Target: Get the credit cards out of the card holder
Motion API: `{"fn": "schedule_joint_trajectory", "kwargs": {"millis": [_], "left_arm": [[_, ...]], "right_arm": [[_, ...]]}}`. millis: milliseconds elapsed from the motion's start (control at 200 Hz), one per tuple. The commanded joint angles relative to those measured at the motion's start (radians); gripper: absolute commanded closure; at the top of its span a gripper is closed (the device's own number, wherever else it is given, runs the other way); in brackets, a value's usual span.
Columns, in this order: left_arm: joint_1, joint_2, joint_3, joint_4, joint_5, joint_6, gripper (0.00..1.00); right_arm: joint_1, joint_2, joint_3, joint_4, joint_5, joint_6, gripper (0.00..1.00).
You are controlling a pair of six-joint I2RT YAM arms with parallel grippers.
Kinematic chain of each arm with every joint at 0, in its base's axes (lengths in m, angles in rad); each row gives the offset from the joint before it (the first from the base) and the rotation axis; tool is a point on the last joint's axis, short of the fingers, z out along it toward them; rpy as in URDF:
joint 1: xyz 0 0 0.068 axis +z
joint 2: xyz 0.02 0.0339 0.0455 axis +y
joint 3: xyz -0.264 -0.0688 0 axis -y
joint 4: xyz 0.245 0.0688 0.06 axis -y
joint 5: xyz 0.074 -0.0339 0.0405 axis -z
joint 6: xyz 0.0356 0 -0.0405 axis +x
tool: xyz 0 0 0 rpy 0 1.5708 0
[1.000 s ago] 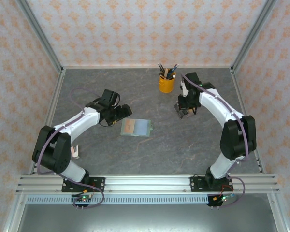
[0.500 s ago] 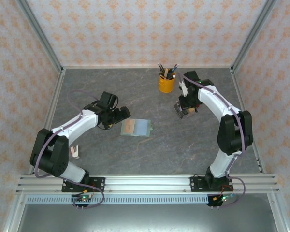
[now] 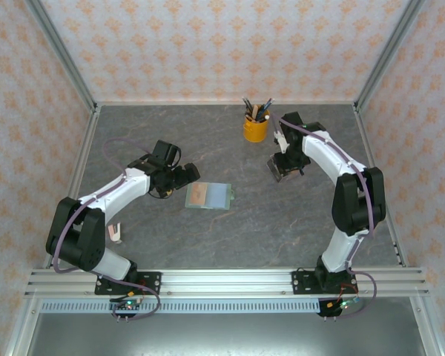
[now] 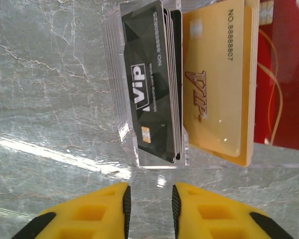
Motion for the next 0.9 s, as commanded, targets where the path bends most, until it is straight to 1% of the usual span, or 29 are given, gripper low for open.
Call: {"fn": "schedule_joint_trajectory", "kwargs": {"millis": [0,95,215,280,465,596,646,756,891], "left_arm": [[0.008,-0.005,0.006,-0.036,-0.022,0.004,0.02],[0.008,-0.014,-0.004,-0.031,-0.013,0.007,0.02],[0.003,-0.011,-0.02,-0.011,0.019,0.01,0.0],[-0.007,-0.004,-0.026,0.002,0.036,0.009,0.0],[-0.039,0.029,-0.029,0.028,0.057,0.011,0.01],[-0.051,0.058,-0.028,0.057,0.075,0.002,0.07],[-0.055,0.071,-0.023,0.068,0.085,0.0,0.11],[-0.061,0.096,-0.016,0.077,0.093,-0.002,0.19],[-0.062,0.127,-0.007,0.08,0.098,-0.002,0.31]], "right_arm": [[-0.004,-0.061,0.016,-0.028,-0.035,0.027,0.65],[-0.004,-0.095,0.024,-0.002,-0.078,0.09,0.6],[0.015,-0.117,0.004,0.067,-0.157,0.22,0.57],[0.052,-0.127,-0.032,0.122,-0.195,0.283,0.55],[0.218,-0.105,-0.108,0.258,-0.238,0.46,0.52],[0.307,-0.062,-0.142,0.347,-0.282,0.56,0.5],[0.327,-0.035,-0.148,0.373,-0.291,0.587,0.5],[0.352,0.031,-0.136,0.387,-0.326,0.609,0.51],[0.392,0.093,-0.098,0.392,-0.369,0.593,0.52]]}}
